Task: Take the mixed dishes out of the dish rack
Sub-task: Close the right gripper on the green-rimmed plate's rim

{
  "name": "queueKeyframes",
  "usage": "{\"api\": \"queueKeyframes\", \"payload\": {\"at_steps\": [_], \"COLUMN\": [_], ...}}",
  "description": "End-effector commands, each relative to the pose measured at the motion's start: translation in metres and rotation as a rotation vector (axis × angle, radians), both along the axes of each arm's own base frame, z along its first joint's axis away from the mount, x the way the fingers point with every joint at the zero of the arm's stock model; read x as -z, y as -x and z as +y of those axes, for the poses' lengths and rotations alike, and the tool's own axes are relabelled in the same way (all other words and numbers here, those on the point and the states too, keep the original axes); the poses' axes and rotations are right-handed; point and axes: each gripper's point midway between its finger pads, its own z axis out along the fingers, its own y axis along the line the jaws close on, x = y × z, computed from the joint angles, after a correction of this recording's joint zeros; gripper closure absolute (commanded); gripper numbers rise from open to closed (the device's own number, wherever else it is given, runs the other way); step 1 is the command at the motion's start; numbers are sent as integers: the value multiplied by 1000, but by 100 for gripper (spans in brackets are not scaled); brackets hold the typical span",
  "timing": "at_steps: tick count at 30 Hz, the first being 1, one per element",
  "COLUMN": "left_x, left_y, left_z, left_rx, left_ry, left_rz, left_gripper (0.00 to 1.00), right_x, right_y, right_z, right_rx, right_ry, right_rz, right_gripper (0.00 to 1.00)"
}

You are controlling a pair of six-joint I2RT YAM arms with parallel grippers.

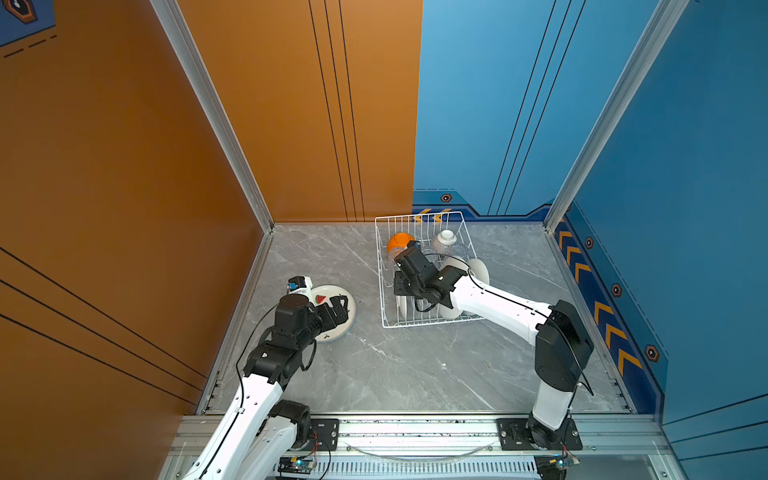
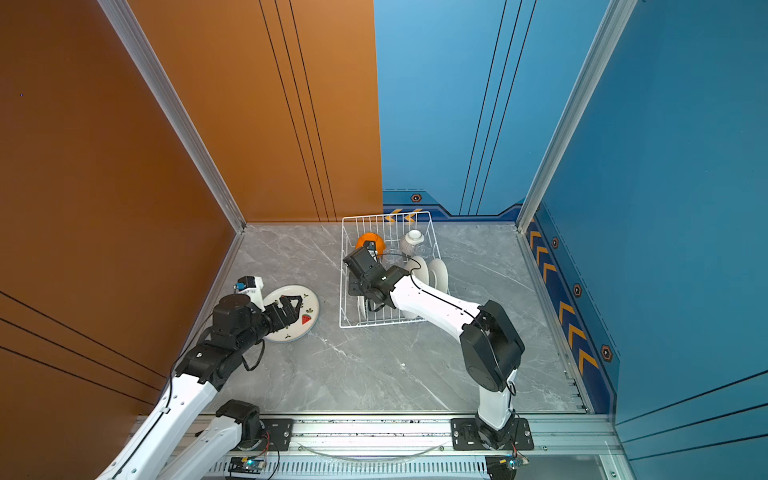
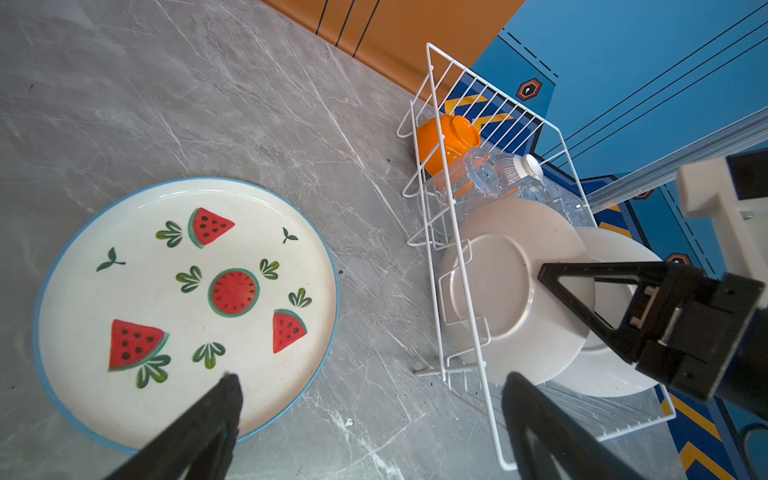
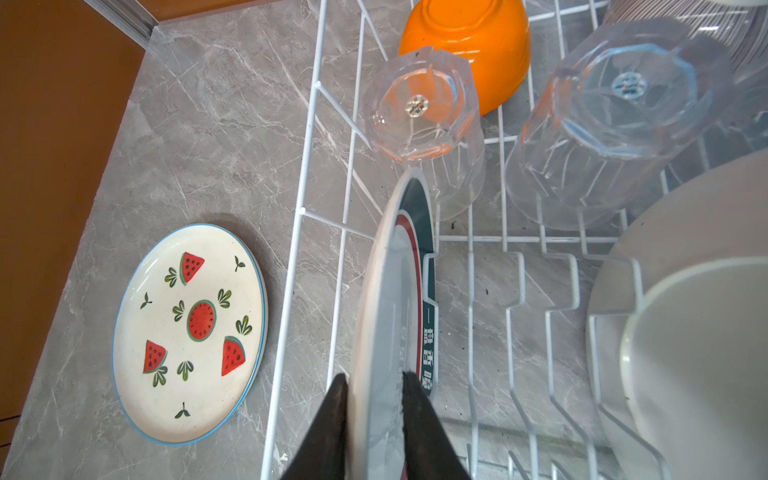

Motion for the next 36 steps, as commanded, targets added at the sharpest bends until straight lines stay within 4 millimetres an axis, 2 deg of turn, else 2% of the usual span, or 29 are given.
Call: {"api": "queueKeyframes", "payload": {"at_steps": [1, 7, 19, 27, 36], "left_x": [0, -1, -2, 0, 0], "left_y": [2, 4, 6, 8, 12], "left_z": [2, 4, 3, 3, 5], "left_rx": [0, -17, -17, -20, -32], "left_ry": [-25, -19, -7, 7, 14], "left_rz": [-2, -11, -15, -10, -15], "left_gripper": [2, 2, 2, 2, 2], "right_x": [-1, -8, -38, -32, -14], "right_y": [-2, -4, -8, -8, -6], "right_z": [1, 3, -3, -13, -12], "right_rx": [7, 7, 17, 25, 13], "right_ry": [-9, -24, -50, -29, -5], "right_rz": [18, 10, -45, -15, 34], "right_gripper": [77, 81, 85, 88, 80]}}
